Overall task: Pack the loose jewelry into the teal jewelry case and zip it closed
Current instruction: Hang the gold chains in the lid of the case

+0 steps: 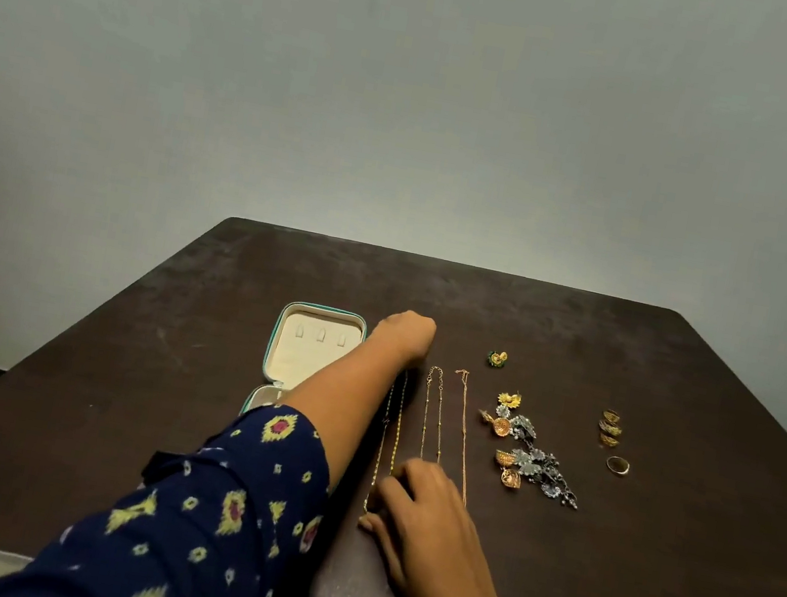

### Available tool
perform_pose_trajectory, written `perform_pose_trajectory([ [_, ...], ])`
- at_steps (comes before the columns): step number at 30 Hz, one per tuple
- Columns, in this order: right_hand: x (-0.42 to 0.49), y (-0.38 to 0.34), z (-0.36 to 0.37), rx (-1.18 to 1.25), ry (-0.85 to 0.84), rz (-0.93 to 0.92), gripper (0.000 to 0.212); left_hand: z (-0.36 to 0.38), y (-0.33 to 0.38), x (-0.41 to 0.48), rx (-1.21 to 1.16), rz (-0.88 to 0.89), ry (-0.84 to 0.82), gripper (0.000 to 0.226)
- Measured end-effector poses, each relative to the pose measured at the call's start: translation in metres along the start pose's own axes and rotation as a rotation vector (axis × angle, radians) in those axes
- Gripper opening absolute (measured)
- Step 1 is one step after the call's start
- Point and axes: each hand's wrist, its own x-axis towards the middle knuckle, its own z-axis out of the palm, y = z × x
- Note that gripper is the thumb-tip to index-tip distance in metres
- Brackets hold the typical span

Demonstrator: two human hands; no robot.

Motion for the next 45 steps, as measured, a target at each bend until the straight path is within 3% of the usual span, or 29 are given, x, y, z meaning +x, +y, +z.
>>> perform_pose_trajectory([
  [9, -0.001, 0.002, 0.003, -0.012, 0.011, -0.023, 0.021, 0.007, -0.005, 0.007, -0.043, -0.116, 0.048, 0.032],
  [18, 0.0, 0.002, 0.005, -0.035, 0.069, -0.048, 0.019, 0.009, -0.005, 0.011, -0.05, -0.128, -0.055, 0.034],
  [25, 0.001, 0.002, 0.002, 0.052, 0.037, -0.066, 0.017, 0.003, -0.003, 0.005, -0.096, -0.09, 0.051, 0.025],
  [37, -0.003, 0.001, -0.008, 0.18, 0.021, -0.231, 0.01, -0.014, -0.007, -0.02, -0.533, -0.109, 0.189, 0.013],
  [41, -0.006, -0.003, -0.015, 0.19, -0.011, -0.286, 0.007, -0.027, -0.015, -0.033, -0.657, -0.086, 0.25, 0.026],
  [45, -0.016, -0.003, -0.024, 0.143, -0.024, -0.301, 0.011, -0.037, -0.021, -0.048, -0.824, -0.071, 0.265, 0.023],
])
